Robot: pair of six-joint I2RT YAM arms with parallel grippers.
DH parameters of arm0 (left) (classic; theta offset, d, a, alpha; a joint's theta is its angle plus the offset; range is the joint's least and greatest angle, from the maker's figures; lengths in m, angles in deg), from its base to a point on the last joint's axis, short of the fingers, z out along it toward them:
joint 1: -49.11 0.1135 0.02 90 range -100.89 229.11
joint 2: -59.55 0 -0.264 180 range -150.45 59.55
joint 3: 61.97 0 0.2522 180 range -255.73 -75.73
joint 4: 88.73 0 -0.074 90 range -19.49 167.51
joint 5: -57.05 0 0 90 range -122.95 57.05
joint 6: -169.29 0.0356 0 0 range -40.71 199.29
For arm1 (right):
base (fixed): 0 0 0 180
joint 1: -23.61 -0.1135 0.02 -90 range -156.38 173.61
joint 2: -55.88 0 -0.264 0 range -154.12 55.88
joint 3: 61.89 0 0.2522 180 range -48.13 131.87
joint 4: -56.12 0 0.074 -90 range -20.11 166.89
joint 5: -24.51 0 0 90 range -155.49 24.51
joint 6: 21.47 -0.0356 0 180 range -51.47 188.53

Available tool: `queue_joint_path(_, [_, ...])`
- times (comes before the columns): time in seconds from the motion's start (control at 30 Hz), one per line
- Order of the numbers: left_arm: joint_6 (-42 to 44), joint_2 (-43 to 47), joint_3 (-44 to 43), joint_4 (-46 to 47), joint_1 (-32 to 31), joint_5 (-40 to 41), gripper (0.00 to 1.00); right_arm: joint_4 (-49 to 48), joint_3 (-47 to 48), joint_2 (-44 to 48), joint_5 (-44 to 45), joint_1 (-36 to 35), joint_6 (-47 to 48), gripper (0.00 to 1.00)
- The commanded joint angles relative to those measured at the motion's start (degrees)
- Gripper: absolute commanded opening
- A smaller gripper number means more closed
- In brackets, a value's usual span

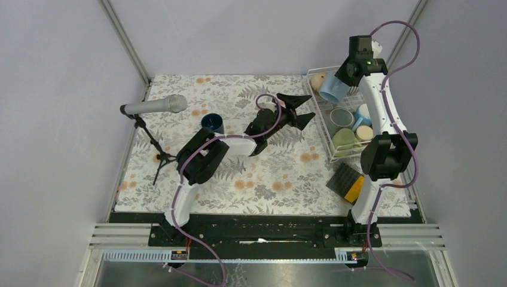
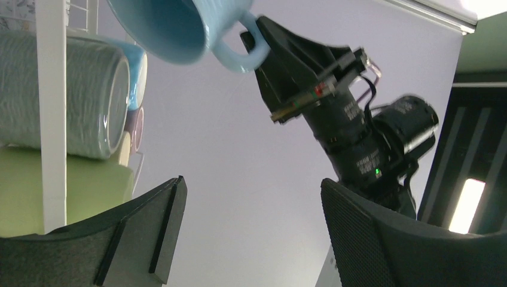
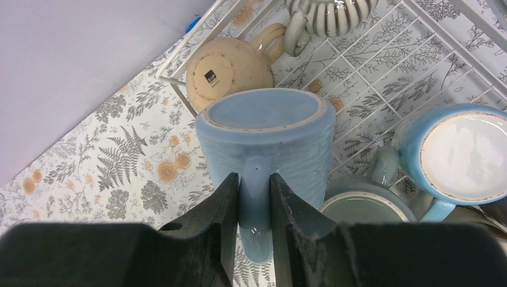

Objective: Unload the cups from the dish rack
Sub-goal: Place the cup at the center of the board.

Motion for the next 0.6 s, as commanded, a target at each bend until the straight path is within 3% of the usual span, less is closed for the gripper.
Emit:
queue_joint_path(0.0, [-3.62, -3.42, -8.17, -1.13, 0.9, -0.38, 0.85, -7.71, 0.36, 6.71, -3.36, 0.1, -1.2, 0.0])
queue_joint_path(0.23, [-4.83, -7.18, -15.42, -5.23, 2.07, -0.21, 0.81, -10.4, -4.94, 9.5, -5.6, 0.15, -1.58, 0.0])
queue_joint_path(0.4, [-7.2, -9.91, -17.93, -5.95, 2.49, 0.12, 0.73, -11.82, -7.12, 10.66, -7.51, 0.02, -2.45, 0.0])
queue_joint_path(0.57, [-7.36, -11.35, -20.38, -7.91, 2.55, -0.06, 0.72, -12.15, -7.9, 11.08, -7.78, -0.29, -2.73, 0.0])
